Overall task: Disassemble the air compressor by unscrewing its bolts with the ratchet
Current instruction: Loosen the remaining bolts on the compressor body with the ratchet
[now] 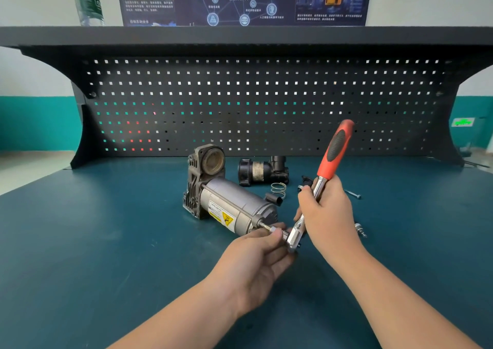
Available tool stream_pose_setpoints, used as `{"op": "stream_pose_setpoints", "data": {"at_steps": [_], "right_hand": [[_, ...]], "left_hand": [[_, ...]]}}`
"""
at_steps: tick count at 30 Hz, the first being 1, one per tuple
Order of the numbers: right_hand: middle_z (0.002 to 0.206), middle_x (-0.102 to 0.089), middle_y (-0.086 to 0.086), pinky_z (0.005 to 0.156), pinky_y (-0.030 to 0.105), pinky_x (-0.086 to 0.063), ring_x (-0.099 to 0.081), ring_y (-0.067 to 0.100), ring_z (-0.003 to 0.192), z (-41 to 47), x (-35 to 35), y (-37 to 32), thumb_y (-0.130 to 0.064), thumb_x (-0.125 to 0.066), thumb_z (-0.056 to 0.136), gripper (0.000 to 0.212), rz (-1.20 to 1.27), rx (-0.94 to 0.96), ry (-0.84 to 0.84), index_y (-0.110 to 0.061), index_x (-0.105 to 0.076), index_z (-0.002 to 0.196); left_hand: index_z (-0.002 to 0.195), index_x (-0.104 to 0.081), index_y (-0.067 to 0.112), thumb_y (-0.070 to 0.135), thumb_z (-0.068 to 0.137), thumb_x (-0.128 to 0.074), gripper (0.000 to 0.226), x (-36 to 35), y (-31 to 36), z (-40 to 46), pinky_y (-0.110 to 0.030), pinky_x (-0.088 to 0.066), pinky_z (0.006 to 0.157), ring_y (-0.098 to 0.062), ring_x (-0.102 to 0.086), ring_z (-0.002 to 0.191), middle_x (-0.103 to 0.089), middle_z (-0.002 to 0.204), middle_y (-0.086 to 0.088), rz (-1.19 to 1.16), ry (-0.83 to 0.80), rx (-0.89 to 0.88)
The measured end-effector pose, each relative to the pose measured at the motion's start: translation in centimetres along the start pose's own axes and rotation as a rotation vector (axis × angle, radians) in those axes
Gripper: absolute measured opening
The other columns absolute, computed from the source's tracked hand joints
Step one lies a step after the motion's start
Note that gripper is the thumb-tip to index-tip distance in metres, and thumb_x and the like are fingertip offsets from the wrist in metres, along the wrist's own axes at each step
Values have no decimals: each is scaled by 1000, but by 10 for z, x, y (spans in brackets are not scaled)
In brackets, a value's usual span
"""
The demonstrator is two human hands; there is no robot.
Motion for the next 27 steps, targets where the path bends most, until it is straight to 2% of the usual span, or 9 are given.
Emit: {"op": "stream_pose_setpoints", "data": {"at_steps": [6, 13, 19, 21, 23, 25, 27], "right_hand": [[68, -61, 20, 41, 19, -41, -56, 10, 45, 0, 2, 11, -13, -49, 88, 11, 56, -95, 11, -14, -40, 81], [71, -62, 24, 38, 18, -39, -53, 6, 39, 0, -1, 16, -13, -47, 90, 9, 71, -127, -6, -12, -41, 84], [67, -63, 19, 34, 16, -35, -50, 5, 35, -1, -5, 22, -14, -48, 90, 10, 76, -159, -12, -13, -41, 82], [67, -64, 19, 33, 19, -34, -48, 8, 33, 0, -6, 28, -19, -49, 90, 12, 66, -213, -19, -10, -44, 84], [67, -65, 20, 32, 21, -31, -45, 14, 30, 3, -8, 37, -27, -48, 93, 23, 80, -323, -51, -6, -46, 85], [65, -63, 20, 31, 20, -27, -43, 16, 28, 4, -10, 44, -35, -42, 97, 32, 135, -465, -99, -7, -45, 82], [64, -63, 21, 31, 18, -26, -43, 17, 28, 4, -10, 44, -37, -40, 99, 33, 183, -529, -131, -9, -45, 82]], "left_hand": [[101, -63, 1, 1, 92, -52, 15, 0, -2, 4, -32, -59, 73, -23, -68, 79, -71, 93, -16, 40, -28, -15], [104, -63, 1, 2, 92, -52, 16, 1, -2, 3, -28, -59, 67, -20, -69, 73, -72, 89, -14, 57, -8, -24], [109, -61, -1, 3, 92, -53, 19, 3, -4, 2, -30, -57, 75, -23, -66, 81, -71, 93, -15, 61, 24, -31], [109, -62, 0, 4, 92, -54, 19, 3, -5, 3, -30, -56, 76, -22, -66, 81, -71, 95, -15, 52, 41, -39], [109, -62, -1, 5, 91, -56, 20, 4, -4, 3, -29, -56, 74, -21, -66, 79, -70, 96, -15, 38, 57, -48], [111, -62, -1, 6, 91, -56, 23, 5, -5, 4, -28, -57, 71, -21, -66, 81, -70, 101, -17, 23, 72, -48], [113, -61, -2, 7, 91, -56, 24, 4, -6, 4, -28, -58, 70, -22, -66, 83, -69, 107, -19, 1, 83, -43]]}}
Point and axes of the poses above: each hand's wrist, its own z-axis towards the middle knuckle, its own x-axis out of the back of the hand, y = z × x, the point moved 5 cm from there along z, towards the middle knuckle
